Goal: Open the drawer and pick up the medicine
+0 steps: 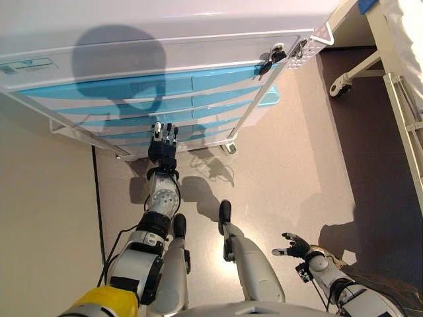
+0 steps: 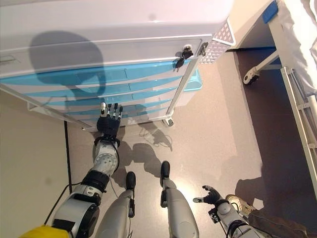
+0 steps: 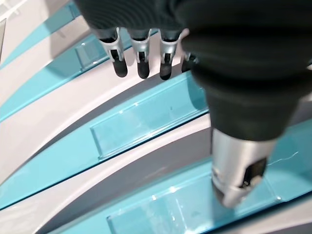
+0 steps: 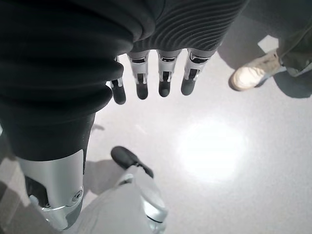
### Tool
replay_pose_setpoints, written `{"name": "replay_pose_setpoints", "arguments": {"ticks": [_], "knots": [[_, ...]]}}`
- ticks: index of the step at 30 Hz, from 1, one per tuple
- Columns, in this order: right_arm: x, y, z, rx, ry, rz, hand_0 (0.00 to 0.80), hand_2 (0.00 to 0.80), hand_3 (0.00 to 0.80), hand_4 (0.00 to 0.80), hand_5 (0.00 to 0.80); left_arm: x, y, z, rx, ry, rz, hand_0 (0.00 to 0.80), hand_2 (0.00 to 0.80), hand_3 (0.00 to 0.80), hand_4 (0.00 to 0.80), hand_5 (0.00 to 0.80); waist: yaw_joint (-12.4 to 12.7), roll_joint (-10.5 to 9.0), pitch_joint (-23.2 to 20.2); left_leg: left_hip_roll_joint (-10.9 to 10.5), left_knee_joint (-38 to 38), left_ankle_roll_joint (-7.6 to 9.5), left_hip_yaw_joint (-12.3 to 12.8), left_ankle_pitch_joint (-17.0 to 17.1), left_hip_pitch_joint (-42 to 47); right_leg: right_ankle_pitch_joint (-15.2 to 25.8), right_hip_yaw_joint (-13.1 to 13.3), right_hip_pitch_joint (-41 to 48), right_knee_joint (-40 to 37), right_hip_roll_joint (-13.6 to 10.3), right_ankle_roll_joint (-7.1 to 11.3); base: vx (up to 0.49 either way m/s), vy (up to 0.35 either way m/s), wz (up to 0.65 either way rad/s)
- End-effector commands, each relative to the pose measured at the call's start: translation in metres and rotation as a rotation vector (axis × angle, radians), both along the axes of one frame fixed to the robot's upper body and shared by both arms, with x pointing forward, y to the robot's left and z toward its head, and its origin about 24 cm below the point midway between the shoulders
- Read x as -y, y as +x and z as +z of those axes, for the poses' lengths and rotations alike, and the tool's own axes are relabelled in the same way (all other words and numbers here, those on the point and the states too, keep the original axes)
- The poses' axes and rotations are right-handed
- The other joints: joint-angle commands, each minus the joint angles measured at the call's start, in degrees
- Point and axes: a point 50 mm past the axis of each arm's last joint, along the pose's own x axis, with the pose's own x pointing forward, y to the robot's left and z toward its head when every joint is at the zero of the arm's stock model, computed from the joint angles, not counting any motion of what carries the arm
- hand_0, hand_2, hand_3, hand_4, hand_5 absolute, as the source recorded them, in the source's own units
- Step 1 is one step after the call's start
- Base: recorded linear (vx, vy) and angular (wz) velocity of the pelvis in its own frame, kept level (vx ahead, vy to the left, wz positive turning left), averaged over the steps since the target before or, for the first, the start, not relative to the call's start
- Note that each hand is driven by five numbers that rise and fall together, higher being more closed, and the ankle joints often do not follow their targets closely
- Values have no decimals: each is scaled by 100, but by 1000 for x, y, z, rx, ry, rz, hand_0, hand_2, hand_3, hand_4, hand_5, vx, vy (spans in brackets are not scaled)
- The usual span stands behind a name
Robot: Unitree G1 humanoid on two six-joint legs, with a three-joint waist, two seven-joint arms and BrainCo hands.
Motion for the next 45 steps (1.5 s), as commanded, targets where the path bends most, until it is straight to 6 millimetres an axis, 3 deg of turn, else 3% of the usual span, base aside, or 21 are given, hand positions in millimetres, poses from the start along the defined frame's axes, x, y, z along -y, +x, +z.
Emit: {"name": "replay_pose_setpoints", "arguments": {"ticks": [1, 2, 3, 4, 5, 11, 19, 37, 45], "knots": [[16, -29, -9, -90, -49, 29, 0, 0, 0, 0, 0, 6, 13, 99, 458, 134, -20, 135, 135, 135, 135, 135, 86, 122, -654, -117, -347, 218, -106, 283, -262, -494, -77, -6, 686, 143, 182, 0, 0, 0], [15, -30, -9, -94, -51, 38, 0, 0, 0, 0, 0, 6, 13, 102, 464, 133, -17, 427, 427, 427, 427, 427, 90, 109, -653, -119, -372, 221, -99, 292, -240, -505, -81, -10, 712, 146, 180, 0, 0, 0], [15, -30, -9, -94, -51, 38, 0, 0, 0, 0, 0, 6, 13, 102, 464, 133, -16, 427, 427, 427, 427, 427, 91, 108, -650, -120, -376, 221, -98, 293, -237, -507, -80, -10, 715, 145, 180, 0, 0, 0], [12, -30, -10, -101, -46, 58, 0, 0, 0, 0, 0, 5, 14, 105, 473, 133, -11, 587, 587, 587, 587, 587, 94, 57, -653, -113, -404, 222, -98, 302, -205, -524, -84, -21, 745, 158, 178, 0, 0, 0], [11, -30, -10, -101, -48, 65, 0, 0, 0, 0, 0, 6, 14, 107, 478, 132, -8, 800, 800, 800, 800, 800, 95, 32, -656, -109, -402, 224, -94, 303, -194, -527, -85, -21, 751, 162, 175, 0, 0, 0], [12, -32, -10, -109, -57, 92, 0, 0, 0, 0, 0, 2, 10, 122, 535, 171, 8, 800, 800, 800, 800, 800, 130, -39, -628, -97, -281, 234, -113, 249, -176, -563, -57, 42, 776, 204, 155, -3, -15, -6], [17, -38, -12, -139, -79, 113, 0, 0, 0, 0, 0, 6, 3, 126, 582, 179, -12, 800, 800, 800, 800, 800, 151, 64, -640, -101, -257, 228, -155, 222, -76, -638, -85, 181, 819, 195, 133, -1, -5, -4], [19, -44, -14, -176, -104, 132, 0, 0, 0, 0, 0, 5, -12, 85, 488, 150, -41, 800, 800, 800, 800, 800, 237, 436, -919, -107, -541, 159, -261, 294, 501, -805, -206, 759, 738, 195, 126, 13, -3, 4], [18, -45, -16, -189, -109, 137, 0, 0, 0, 0, 0, -1, -39, 48, 425, 126, -72, 800, 800, 800, 800, 800, 355, 503, -979, -66, -506, 150, -350, 274, 735, -938, -271, 1017, 775, 245, 97, 5, -32, 5]]}}
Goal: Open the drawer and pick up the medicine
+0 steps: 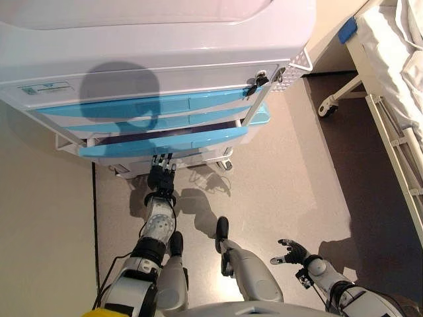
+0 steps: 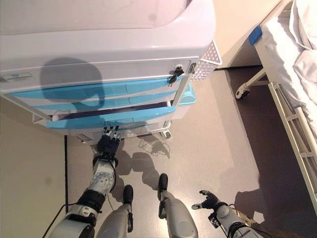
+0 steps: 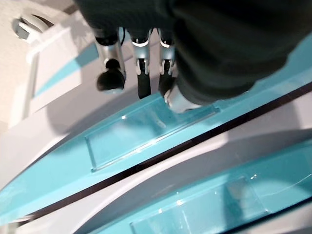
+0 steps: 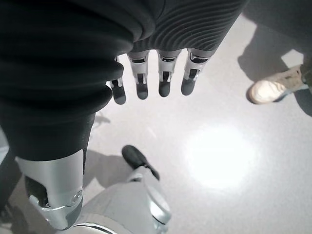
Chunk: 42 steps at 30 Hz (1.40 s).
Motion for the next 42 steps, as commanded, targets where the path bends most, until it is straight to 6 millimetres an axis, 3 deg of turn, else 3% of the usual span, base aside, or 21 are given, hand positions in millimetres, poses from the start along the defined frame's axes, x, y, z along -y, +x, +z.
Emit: {"name": "replay_pose_setpoints", "arguments": {"ticks": [1, 7, 10, 14, 27, 30, 34, 36, 38, 42], "knots": [[25, -39, -11, -130, -91, 12, 0, 0, 0, 0, 0, 8, 9, 109, 661, 120, -82, 800, 800, 800, 800, 800, 355, 472, -993, -219, 104, 261, -189, 133, -403, -813, 24, 6, 1020, 123, 211, 10, -49, 6], [28, -46, -13, -140, -88, -20, 0, 0, 0, 0, 0, 3, -17, 79, 592, 111, -108, 800, 800, 800, 800, 800, 451, 516, -1067, -213, 152, 225, -292, 131, -270, -909, -103, 221, 1022, 144, 178, 23, -58, 11], [31, -53, -14, -160, -83, -45, 0, 0, 0, 0, 0, -9, -40, 47, 480, 122, -116, 800, 800, 800, 800, 800, 547, 580, -1150, -223, 170, 202, -383, 135, -146, -995, -237, 435, 1008, 139, 158, 44, -66, 13], [36, -59, -14, -175, -88, -62, 0, 0, 0, 0, 0, -19, -59, 25, 393, 134, -118, 800, 800, 800, 800, 800, 618, 647, -1210, -232, 183, 192, -499, 143, -32, -1086, -379, 609, 1028, 122, 139, 44, -48, 21], [47, -69, -14, -207, -120, -85, 0, 0, 0, 0, 0, -64, -122, -9, 213, 143, 83, 800, 800, 800, 800, 800, 992, 841, -1249, -326, 546, 186, -885, 88, 123, -1328, -840, 1116, 1081, 38, 52, 19, -46, 19], [48, -70, -14, -211, -126, -91, 0, 0, 0, 0, 0, -71, -129, -17, 164, 150, 116, 800, 800, 800, 800, 800, 1032, 865, -1234, -337, 593, 178, -956, 91, 111, -1339, -931, 1172, 1065, 26, 49, -4, -34, 22], [51, -72, -14, -207, -128, -117, 0, 0, 0, 0, 0, -93, -152, -45, -4, 139, 226, 800, 800, 800, 800, 800, 1118, 914, -1290, -368, 597, 172, -1097, 112, 90, -1370, -1090, 1250, 1041, -4, 42, 15, -25, 27], [51, -72, -14, -208, -130, -118, 0, 0, 0, 0, 0, -93, -155, -48, -21, 127, 234, 800, 800, 800, 800, 800, 1122, 919, -1302, -375, 597, 174, -1112, 111, 91, -1374, -1103, 1266, 1031, -12, 44, 24, -5, 35], [52, -73, -14, -209, -133, -123, 0, 0, 0, 0, 0, -103, -174, -66, -137, 118, 282, 800, 800, 800, 800, 800, 1148, 943, -1354, -393, 611, 183, -1123, 89, 98, -1381, -1125, 1305, 995, -25, 51, 42, -3, 9], [54, -74, -13, -206, -139, -140, 0, 0, 0, 0, 0, -109, -190, -85, -263, 109, 304, 800, 800, 800, 800, 800, 1151, 960, -1398, -417, 601, 183, -1150, 78, 121, -1386, -1156, 1367, 932, -42, 53, 19, 5, 6]]}}
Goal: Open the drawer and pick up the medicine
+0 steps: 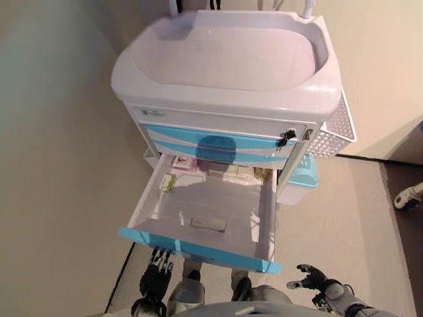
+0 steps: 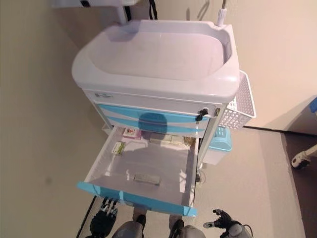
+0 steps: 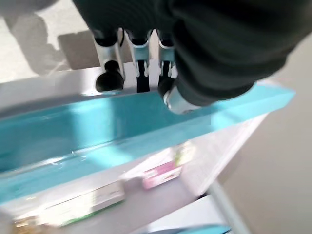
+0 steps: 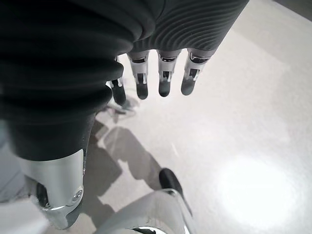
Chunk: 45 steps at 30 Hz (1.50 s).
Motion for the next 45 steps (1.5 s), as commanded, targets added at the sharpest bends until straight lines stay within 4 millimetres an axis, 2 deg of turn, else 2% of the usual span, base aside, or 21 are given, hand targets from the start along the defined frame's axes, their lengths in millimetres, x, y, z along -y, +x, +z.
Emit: {"name": "replay_pose_setpoints", "arguments": {"ticks": [1, 2, 3, 4, 5, 6, 7, 8, 9, 11, 12, 13, 16, 18, 20, 27, 35, 41, 42, 44, 45], "knots": [[18, -10, 2, -45, -64, -7, 0, 0, 0, 0, 0, -88, 12, 43, 230, 280, 206, 800, 800, 800, 800, 800, 53, -56, -302, -655, -76, 344, -31, 373, -397, 308, 226, 475, -441, -54, 488, 34, 13, 8], [17, -10, 2, -39, -63, -12, 0, 0, 0, 0, 0, -90, 6, 37, 179, 289, 210, 800, 800, 800, 800, 800, 38, -56, -335, -662, -106, 345, -32, 369, -373, 316, 232, 500, -477, -58, 491, 23, 11, 5], [17, -10, 2, -39, -62, -12, 0, 0, 0, 0, 0, -91, 6, 37, 180, 289, 210, 753, 753, 753, 753, 753, 39, -58, -334, -662, -109, 345, -32, 370, -372, 317, 232, 502, -480, -58, 491, 49, 24, 4], [15, -9, 2, -30, -58, -16, 0, 0, 0, 0, 0, -91, 7, 40, 176, 312, 210, 408, 408, 408, 408, 408, 25, -66, -351, -665, -118, 350, -11, 359, -355, 333, 246, 507, -504, -59, 493, 41, 19, 2], [15, -9, 2, -24, -57, -21, 0, 0, 0, 0, 0, -92, 7, 44, 179, 332, 220, 160, 160, 160, 160, 160, 23, -74, -356, -668, -118, 350, -2, 355, -352, 346, 262, 514, -528, -56, 497, 47, 29, 2], [15, -7, 2, -14, -56, -24, 0, 0, 0, 0, 0, -91, 6, 46, 164, 358, 204, 433, 433, 433, 433, 433, 20, -79, -348, -674, -105, 358, 13, 348, -354, 367, 298, 516, -552, -58, 504, 0, 0, 0], [15, -8, 2, -15, -57, -24, 0, 0, 0, 0, 0, -90, 6, 46, 162, 358, 204, 436, 436, 436, 436, 436, 25, -77, -352, -672, -103, 358, 17, 346, -353, 369, 302, 516, -554, -57, 504, 15, 36, 1], [15, -6, 3, -1, -58, -31, 0, 0, 0, 0, 0, -88, -2, 50, 131, 401, 163, 135, 135, 135, 135, 135, 23, -85, -326, -690, -87, 384, 54, 336, -359, 407, 394, 524, -621, -49, 518, 9, 41, 0], [16, -6, 4, 1, -56, -37, 0, 0, 0, 0, 0, -89, -11, 45, 66, 428, 134, 0, 0, 0, 0, 0, 14, -84, -311, -691, -75, 398, 81, 331, -362, 441, 438, 522, -655, -50, 533, 3, 56, -4], [19, -2, 6, 22, -52, -50, 0, 0, 0, 0, 0, -94, -24, 34, -80, 490, 22, 0, 0, 0, 0, 0, -16, -71, -271, -693, -50, 416, 129, 325, -390, 488, 499, 487, -686, -47, 553, -15, 66, -11], [22, -2, 7, 21, -55, -53, 0, 0, 0, 0, 0, -94, -35, 21, -206, 520, -95, 0, 0, 0, 0, 0, -61, -59, -239, -692, -46, 428, 199, 302, -388, 516, 574, 478, -714, -45, 579, -17, 74, -15], [22, 0, 8, 27, -54, -46, 0, 0, 0, 0, 0, -95, -30, 27, -167, 532, -109, 0, 0, 0, 0, 0, -82, -62, -252, -695, -57, 434, 208, 311, -412, 542, 589, 453, -742, -39, 585, 4, 84, -12], [25, -2, 9, 23, -54, -50, 0, 0, 0, 0, 0, -102, -43, 17, -316, 624, -300, 0, 0, 0, 0, 0, -156, -72, -304, -694, -118, 447, 319, 280, -379, 627, 712, 455, -878, -50, 634, 20, 66, -19], [26, -3, 9, 20, -53, -59, 0, 0, 0, 0, 0, -103, -43, 14, -355, 643, -353, 0, 0, 0, 0, 0, -188, -71, -326, -685, -172, 448, 375, 278, -352, 664, 755, 459, -923, -57, 659, 37, 84, -20], [29, -6, 9, 7, -56, -80, 0, 0, 0, 0, 0, -98, -42, 4, -423, 659, -461, 0, 0, 0, 0, 0, -258, -75, -389, -677, -333, 462, 506, 273, -269, 770, 925, 454, -1069, -51, 707, 50, 143, -23], [31, -12, 7, -13, -61, -121, 0, 0, 0, 0, 0, -82, -67, -26, -689, 604, -698, 0, 0, 0, 0, 0, -480, -81, -534, -656, -782, 501, 847, 275, -21, 1082, 1280, 439, -1445, -94, 876, 29, 123, -37], [21, -8, 4, 16, -27, -182, 0, 0, 0, 0, 0, -66, -79, -36, -812, 622, -929, 0, 0, 0, 0, 0, -551, -151, -585, -705, -1201, 552, 1146, 348, 101, 1477, 1665, 297, -1767, -161, 1066, -26, 109, -28], [15, 3, 5, 39, -20, -167, 0, 0, 0, 0, 0, -55, -80, -40, -826, 669, -1145, 0, 0, 0, 0, 0, -582, -229, -551, -751, -1294, 602, 1227, 382, 35, 1668, 1870, 83, -1798, -204, 1151, -64, 50, -25], [15, 12, 8, 70, -19, -159, 0, 0, 0, 0, 0, -51, -78, -41, -817, 694, -1226, 0, 0, 0, 0, 0, -607, -268, -516, -763, -1294, 622, 1272, 385, 10, 1709, 1966, -7, -1758, -206, 1170, -61, 28, -7], [16, 14, 10, 81, -20, -156, 0, 0, 0, 0, 0, -51, -78, -41, -820, 703, -1239, 0, 0, 0, 0, 0, -611, -294, -502, -765, -1294, 632, 1292, 384, 4, 1716, 1994, -37, -1739, -207, 1176, -51, 24, -11], [24, 27, 20, 151, -39, -130, 0, 0, 0, 0, 0, -50, -82, -42, -825, 696, -1250, 0, 0, 0, 0, 0, -637, -344, -476, -775, -1294, 652, 1329, 371, -1, 1729, 2052, -86, -1698, -216, 1193, -39, 15, -26]]}}
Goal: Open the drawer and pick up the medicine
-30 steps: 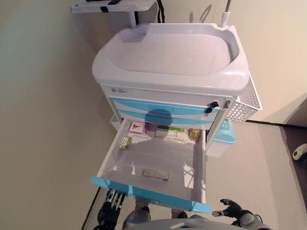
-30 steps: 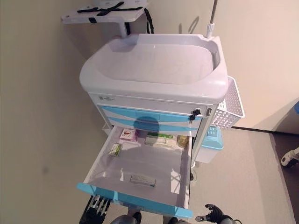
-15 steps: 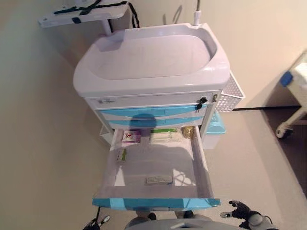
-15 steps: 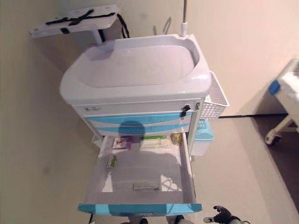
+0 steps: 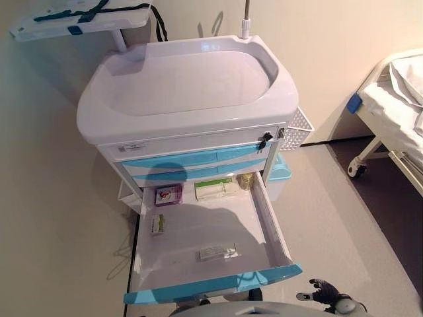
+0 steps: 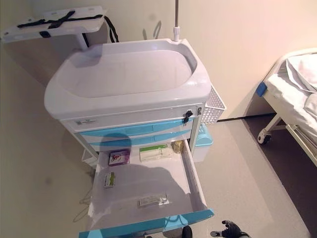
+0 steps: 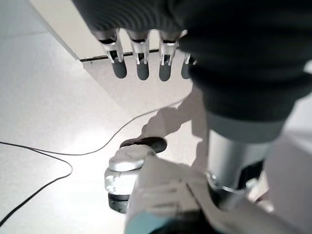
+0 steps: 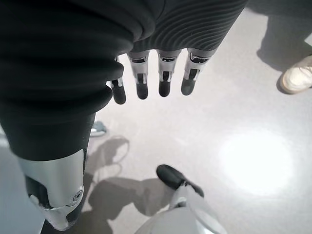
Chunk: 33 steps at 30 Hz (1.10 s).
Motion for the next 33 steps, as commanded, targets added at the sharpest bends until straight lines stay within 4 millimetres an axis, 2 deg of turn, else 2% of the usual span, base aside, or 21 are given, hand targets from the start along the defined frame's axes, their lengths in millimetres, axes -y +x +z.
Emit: {"name": "replay_pose_setpoints", "arguments": {"ticks": [1, 4, 8, 10, 11, 12, 14, 15, 16, 18, 19, 20, 23, 26, 33], "knots": [[16, 48, 27, 187, -58, 42, 0, 0, 0, 0, 0, 1, -5, -1, -40, 7, -52, 0, 0, 0, 0, 0, -49, -158, 86, -300, -248, 189, -213, 293, -407, 37, 87, -75, 196, -149, 384, -48, 21, -25], [24, 78, 66, 379, -82, 183, 0, 0, 0, 0, 0, 2, -14, -1, -70, -4, -70, 0, 0, 0, 0, 0, -120, -227, 102, -308, -248, 206, -190, 284, -380, 26, 143, -96, 244, -145, 407, -11, 9, -23], [25, 98, 115, 559, -39, 300, 0, 0, 0, 0, 0, -3, -22, 0, -90, -1, -15, 0, 0, 0, 0, 0, -142, -342, 56, -302, -248, 199, -195, 270, -356, -1, 125, -55, 225, -155, 412, 4, -4, -5], [23, 102, 133, 612, -12, 346, 0, 0, 0, 0, 0, -4, -24, 0, -95, -7, -5, 0, 0, 0, 0, 0, -138, -390, 40, -289, -248, 190, -207, 268, -343, -12, 102, -30, 210, -159, 415, 9, -16, 0], [23, 102, 133, 612, -12, 346, 0, 0, 0, 0, 0, -4, -24, 0, -95, -7, -5, 0, 0, 0, 0, 0, -138, -390, 40, -289, -248, 190, -207, 268, -343, -11, 102, -29, 210, -159, 415, 23, -39, -4], [21, 104, 150, 649, 13, 407, 0, 0, 0, 0, 0, -9, -26, 2, -97, -2, 5, 0, 0, 0, 0, 0, -124, -437, 26, -278, -248, 176, -224, 270, -332, -26, 55, 2, 190, -162, 419, 31, -41, -3], [19, 105, 171, 679, 24, 491, 0, 0, 0, 0, 0, -14, -28, 3, -98, 1, 23, 0, 0, 0, 0, 0, -106, -491, 10, -255, -248, 155, -252, 276, -321, -60, 6, 51, 182, -159, 414, 38, -47, 2], [19, 105, 171, 678, 24, 490, 0, 0, 0, 0, 0, -13, -28, 3, -98, 1, 22, 0, 0, 0, 0, 0, -107, -488, 11, -256, -248, 154, -258, 276, -318, -62, 0, 56, 181, -160, 414, 40, -54, 7], [17, 104, 186, 700, 49, 538, 0, 0, 0, 0, 0, -17, -27, 4, -96, 2, 28, 0, 0, 0, 0, 0, -101, -534, 14, -239, -248, 137, -299, 281, -309, -101, -60, 90, 195, -159, 410, 44, -50, 8], [13, 103, 203, 732, 86, 595, 0, 0, 0, 0, 0, -20, -29, 5, -100, 1, 33, 0, 0, 0, 0, 0, -89, -568, 6, -226, -248, 114, -357, 293, -301, -146, -129, 129, 207, -158, 395, 45, -50, 22], [13, 103, 203, 732, 86, 595, 0, 0, 0, 0, 0, -20, -29, 5, -100, 1, 33, 0, 0, 0, 0, 0, -89, -568, 6, -226, -248, 114, -358, 293, -301, -146, -130, 129, 207, -158, 395, 38, -51, 27], [7, 101, 214, 766, 169, 608, 0, 0, 0, 0, 0, -21, -29, 6, -103, 1, 25, 0, 0, 0, 0, 0, -73, -599, -4, -216, -248, 95, -404, 306, -302, -180, -197, 161, 212, -162, 387, 32, -52, 14], [-8, 97, 230, 798, 390, 622, 0, 0, 0, 0, 0, -23, -33, 7, -111, -3, 16, 0, 0, 0, 0, 0, -24, -646, -24, -201, -248, 62, -485, 328, -311, -237, -319, 214, 225, -169, 371, 41, -56, 30], [-26, 97, 246, 802, 530, 702, 0, 0, 0, 0, 0, -24, -38, 7, -124, -9, 10, 0, 0, 0, 0, 0, 33, -671, -26, -184, -248, 35, -580, 344, -313, -303, -448, 235, 268, -185, 355, 32, -36, 27], [-46, 103, 260, 799, 621, 788, 0, 0, 0, 0, 0, -26, -37, 8, -129, -4, -5, 0, 0, 0, 0, 0, 118, -686, 33, -176, -248, 21, -758, 371, -296, -410, -678, 283, 399, -217, 325, 20, -30, 23]]}}
